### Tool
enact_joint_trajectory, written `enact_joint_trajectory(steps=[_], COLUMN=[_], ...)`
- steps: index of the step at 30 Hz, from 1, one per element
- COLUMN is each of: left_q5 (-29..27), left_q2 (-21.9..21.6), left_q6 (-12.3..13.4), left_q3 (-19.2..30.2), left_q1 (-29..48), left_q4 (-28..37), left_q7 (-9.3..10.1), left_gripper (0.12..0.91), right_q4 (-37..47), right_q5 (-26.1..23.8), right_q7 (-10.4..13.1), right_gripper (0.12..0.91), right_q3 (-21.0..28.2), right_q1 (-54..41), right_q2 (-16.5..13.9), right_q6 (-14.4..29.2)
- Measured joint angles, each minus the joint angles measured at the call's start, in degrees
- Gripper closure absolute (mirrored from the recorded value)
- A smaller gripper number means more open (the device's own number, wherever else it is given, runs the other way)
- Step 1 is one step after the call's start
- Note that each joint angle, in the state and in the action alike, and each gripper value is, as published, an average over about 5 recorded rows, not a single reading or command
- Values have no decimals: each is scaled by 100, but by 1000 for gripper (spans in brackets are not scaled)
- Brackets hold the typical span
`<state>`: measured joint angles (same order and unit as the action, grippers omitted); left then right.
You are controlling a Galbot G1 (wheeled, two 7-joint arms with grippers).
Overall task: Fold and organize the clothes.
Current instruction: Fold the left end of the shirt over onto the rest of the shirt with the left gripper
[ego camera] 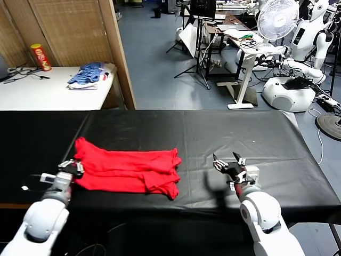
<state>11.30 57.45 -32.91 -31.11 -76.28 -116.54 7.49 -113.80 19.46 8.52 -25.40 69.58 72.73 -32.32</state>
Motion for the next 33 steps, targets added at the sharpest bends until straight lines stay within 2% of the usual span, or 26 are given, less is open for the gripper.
enact_joint_trajectory(steps=[7,15,20,28,30,33], left_q5=[1001,1337,1249,1242,1310,1485], left_q2=[610,1260,1567,1992,2076,2194], left_q6=[-409,-525,-447,-254,-202,-163], left_q3=[1074,1952,2159,2211,2216,2213], left_q1=[324,685,714,756,756,767], left_q4=[-473,-538,-466,-280,-243,-196], left_q7=[394,620,623,632,620,611], left_gripper=[875,875,875,873,840,709], right_q4=[-31,-22,-15,21,26,31], right_q5=[-82,-165,-215,-286,-291,-295], right_q7=[10,10,9,-90,-155,-325], right_gripper=[227,227,227,227,227,227], right_q3=[-118,-101,-28,90,128,197], right_q1=[125,157,137,112,88,34], right_q2=[73,153,201,212,202,165], right_q6=[-2,-8,-22,12,54,181])
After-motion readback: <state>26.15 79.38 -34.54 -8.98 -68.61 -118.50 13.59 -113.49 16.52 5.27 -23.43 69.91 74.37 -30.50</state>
